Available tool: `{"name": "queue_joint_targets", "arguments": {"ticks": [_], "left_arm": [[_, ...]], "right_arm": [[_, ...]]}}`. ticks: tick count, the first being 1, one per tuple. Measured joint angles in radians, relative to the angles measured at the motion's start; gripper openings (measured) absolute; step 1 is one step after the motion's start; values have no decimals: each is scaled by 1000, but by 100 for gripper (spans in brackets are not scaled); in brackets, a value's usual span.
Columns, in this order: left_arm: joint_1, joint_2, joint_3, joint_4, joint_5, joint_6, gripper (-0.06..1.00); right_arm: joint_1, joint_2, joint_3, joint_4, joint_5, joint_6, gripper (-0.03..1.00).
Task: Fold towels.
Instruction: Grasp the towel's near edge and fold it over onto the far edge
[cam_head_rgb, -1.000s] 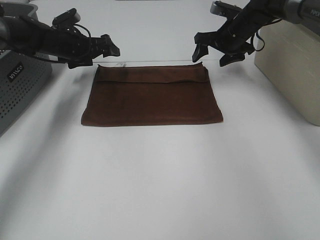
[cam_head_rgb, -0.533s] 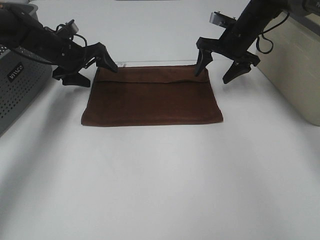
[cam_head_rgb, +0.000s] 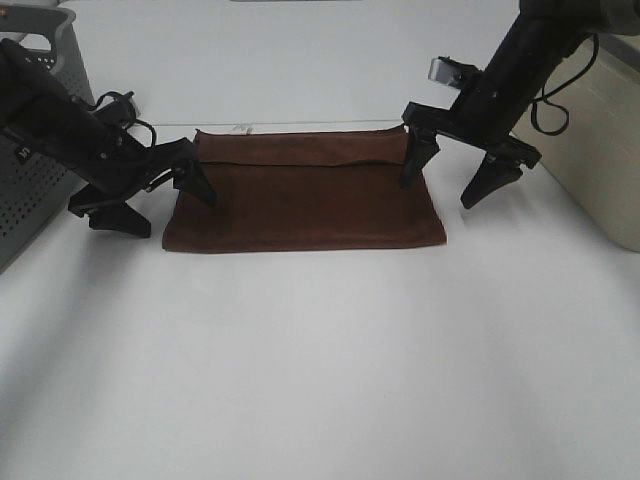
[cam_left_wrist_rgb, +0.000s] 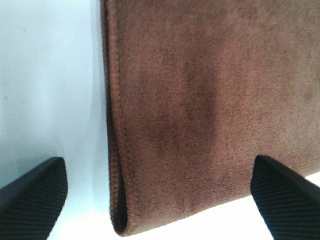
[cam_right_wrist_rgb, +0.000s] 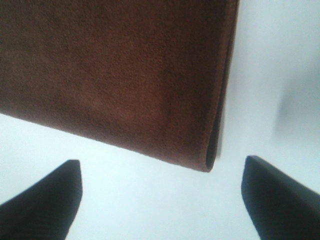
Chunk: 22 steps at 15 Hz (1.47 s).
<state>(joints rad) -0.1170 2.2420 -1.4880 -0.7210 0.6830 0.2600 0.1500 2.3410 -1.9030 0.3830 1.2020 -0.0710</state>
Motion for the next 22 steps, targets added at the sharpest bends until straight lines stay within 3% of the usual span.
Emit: {"name": "queue_joint_targets", "arguments": {"ticks": [5, 10, 13, 16, 17, 22], "left_arm": [[0, -3, 1, 0, -1, 1, 93], [-24, 23, 0, -7, -3, 2, 70], [-24, 38, -2, -21, 0, 2, 50], [-24, 48, -2, 10, 0, 2, 7], [-24, 48, -2, 26, 2, 2, 1], [-24, -23, 29, 116, 58, 2, 0]], "right_arm": [[0, -1, 98, 41, -97, -67, 81], [0, 42, 106, 92, -146, -94, 74], [0, 61, 106, 124, -163, -104, 54], [0, 80, 106, 138, -180, -104, 10], [0, 80, 106, 134, -181, -101, 2], [0, 9, 167, 71, -144, -66, 0]]}}
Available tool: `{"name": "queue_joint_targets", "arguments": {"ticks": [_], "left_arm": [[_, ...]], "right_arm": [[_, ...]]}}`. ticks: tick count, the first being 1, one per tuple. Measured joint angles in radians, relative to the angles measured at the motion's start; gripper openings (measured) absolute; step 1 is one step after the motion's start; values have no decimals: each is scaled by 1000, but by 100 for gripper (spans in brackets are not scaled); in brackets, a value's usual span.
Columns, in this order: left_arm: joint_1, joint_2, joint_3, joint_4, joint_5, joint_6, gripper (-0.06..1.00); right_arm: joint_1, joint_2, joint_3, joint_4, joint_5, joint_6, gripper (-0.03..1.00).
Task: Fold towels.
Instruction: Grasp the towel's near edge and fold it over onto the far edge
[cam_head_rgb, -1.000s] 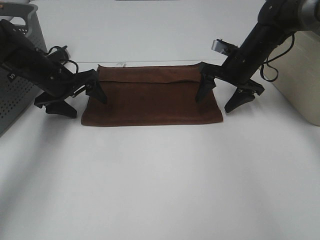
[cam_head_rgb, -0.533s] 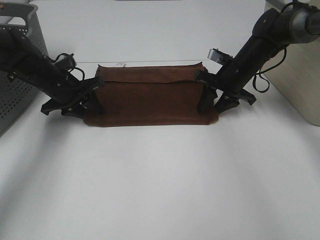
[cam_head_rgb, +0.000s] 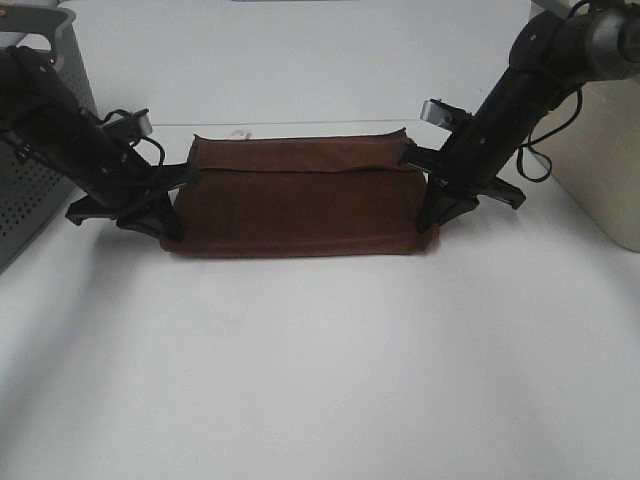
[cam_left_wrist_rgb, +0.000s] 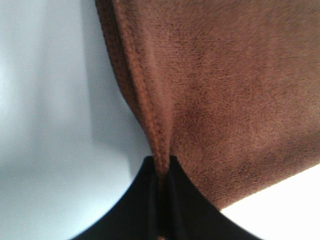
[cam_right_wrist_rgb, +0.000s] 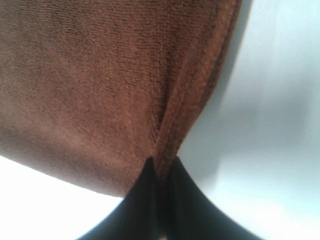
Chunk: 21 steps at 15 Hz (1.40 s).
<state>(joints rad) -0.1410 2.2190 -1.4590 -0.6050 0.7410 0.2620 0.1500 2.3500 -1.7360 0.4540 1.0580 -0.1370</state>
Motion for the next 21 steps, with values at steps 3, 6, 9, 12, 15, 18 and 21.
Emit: {"name": "queue_joint_targets", "arguments": {"ticks": [3, 6, 9, 12, 15, 18, 21], "left_arm": [[0, -107, 171, 2, -3, 0, 0], [0, -190, 361, 8, -45, 0, 0], [0, -232, 379, 11, -62, -9, 0], [0, -248, 296, 11, -67, -73, 0], [0, -248, 175, 11, -109, -122, 0], [0, -247, 125, 19, -268, -144, 0], [0, -180, 85, 21, -350, -146, 0]], "right_arm": [[30, -110, 199, 0, -33, 0, 0], [94, -182, 372, 0, -120, -3, 0], [107, -218, 410, 1, -163, -3, 0], [107, -268, 350, -42, -205, 15, 0], [107, -267, 214, -151, -212, 91, 0], [107, -216, 65, -205, -224, 114, 0], [107, -115, -32, -209, -231, 123, 0]]}}
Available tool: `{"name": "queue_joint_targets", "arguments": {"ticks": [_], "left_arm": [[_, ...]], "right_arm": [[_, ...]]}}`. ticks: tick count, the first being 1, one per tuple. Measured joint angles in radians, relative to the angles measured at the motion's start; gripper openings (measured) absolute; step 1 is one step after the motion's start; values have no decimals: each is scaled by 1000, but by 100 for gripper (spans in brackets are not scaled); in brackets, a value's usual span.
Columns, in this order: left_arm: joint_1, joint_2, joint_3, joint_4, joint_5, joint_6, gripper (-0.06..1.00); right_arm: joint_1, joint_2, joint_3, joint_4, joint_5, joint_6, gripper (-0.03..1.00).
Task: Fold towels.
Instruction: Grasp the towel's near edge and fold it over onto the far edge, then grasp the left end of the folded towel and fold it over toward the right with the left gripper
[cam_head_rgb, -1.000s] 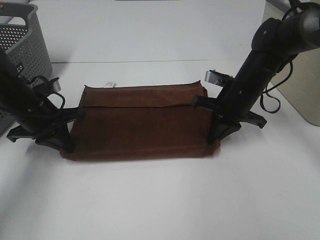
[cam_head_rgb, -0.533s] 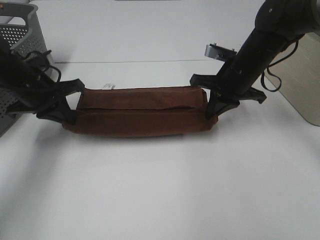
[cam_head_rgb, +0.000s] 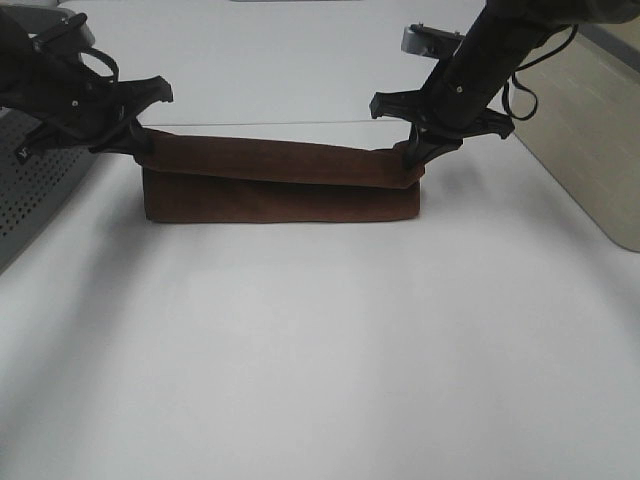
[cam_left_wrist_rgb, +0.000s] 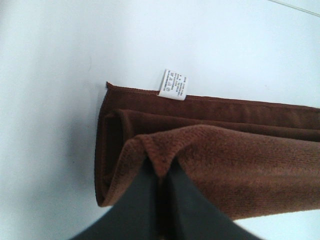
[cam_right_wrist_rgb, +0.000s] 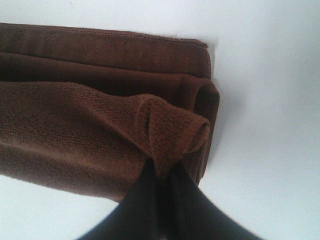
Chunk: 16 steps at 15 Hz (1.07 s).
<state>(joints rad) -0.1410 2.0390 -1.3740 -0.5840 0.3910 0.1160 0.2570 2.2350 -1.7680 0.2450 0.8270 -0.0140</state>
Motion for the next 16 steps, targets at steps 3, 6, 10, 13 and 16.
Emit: {"name": "queue_joint_targets", "arguments": {"ticks": [3, 6, 10, 13, 16], "left_arm": [[0, 123, -70, 8, 42, 0, 2], [0, 167, -92, 15, 49, 0, 28], [5, 170, -92, 21, 54, 0, 83], [17, 171, -92, 33, 66, 0, 87], [22, 200, -131, 39, 86, 0, 86]], "right_arm": [[0, 83, -11, -5, -59, 5, 1], [0, 103, -11, -7, -106, 5, 35], [-2, 90, -12, -47, -104, 5, 80], [-2, 40, -12, -62, -71, 5, 82], [-2, 24, -12, -63, -53, 5, 82]]}}
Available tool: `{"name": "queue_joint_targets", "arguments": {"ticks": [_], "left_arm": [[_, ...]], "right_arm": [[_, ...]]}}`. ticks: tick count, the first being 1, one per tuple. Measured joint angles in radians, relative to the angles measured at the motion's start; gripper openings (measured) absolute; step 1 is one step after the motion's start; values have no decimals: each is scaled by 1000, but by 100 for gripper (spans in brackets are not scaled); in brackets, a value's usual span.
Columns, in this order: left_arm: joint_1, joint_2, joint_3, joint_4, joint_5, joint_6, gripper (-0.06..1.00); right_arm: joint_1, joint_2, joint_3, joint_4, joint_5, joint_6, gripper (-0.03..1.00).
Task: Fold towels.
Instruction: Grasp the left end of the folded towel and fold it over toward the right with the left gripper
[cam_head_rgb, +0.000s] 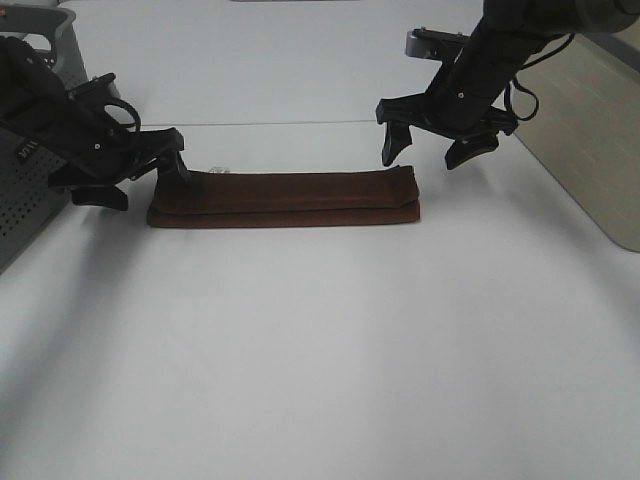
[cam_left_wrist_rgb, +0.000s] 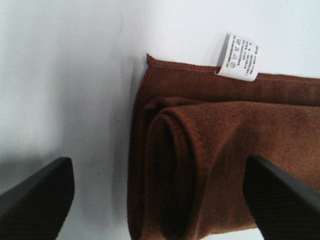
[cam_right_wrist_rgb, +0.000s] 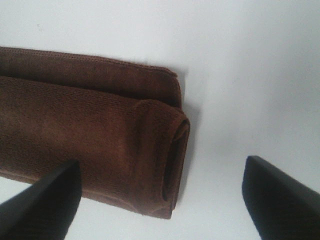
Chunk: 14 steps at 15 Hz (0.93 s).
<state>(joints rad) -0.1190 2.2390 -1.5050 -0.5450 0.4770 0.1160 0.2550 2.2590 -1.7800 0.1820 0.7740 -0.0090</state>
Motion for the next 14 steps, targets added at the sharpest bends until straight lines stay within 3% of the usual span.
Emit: {"name": "queue_joint_targets", "arguments": {"ticks": [5, 7, 9, 10, 13, 14], "left_arm": [[-2, 83, -114, 0, 113, 0, 67], [-5, 95, -123, 2, 126, -1, 45], [-7, 102, -123, 5, 129, -3, 11], [-7, 102, -123, 11, 131, -4, 6], [11, 73, -131, 75, 200, -29, 6], [28, 38, -168, 153, 264, -77, 6]], "right_arm": [[0, 0, 0, 0, 6, 0, 82], [0, 0, 0, 0, 7, 1, 82], [0, 0, 0, 0, 27, 1, 82], [0, -1, 0, 0, 40, 1, 82], [0, -43, 0, -4, 60, 1, 82], [0, -60, -1, -4, 62, 1, 82]]}}
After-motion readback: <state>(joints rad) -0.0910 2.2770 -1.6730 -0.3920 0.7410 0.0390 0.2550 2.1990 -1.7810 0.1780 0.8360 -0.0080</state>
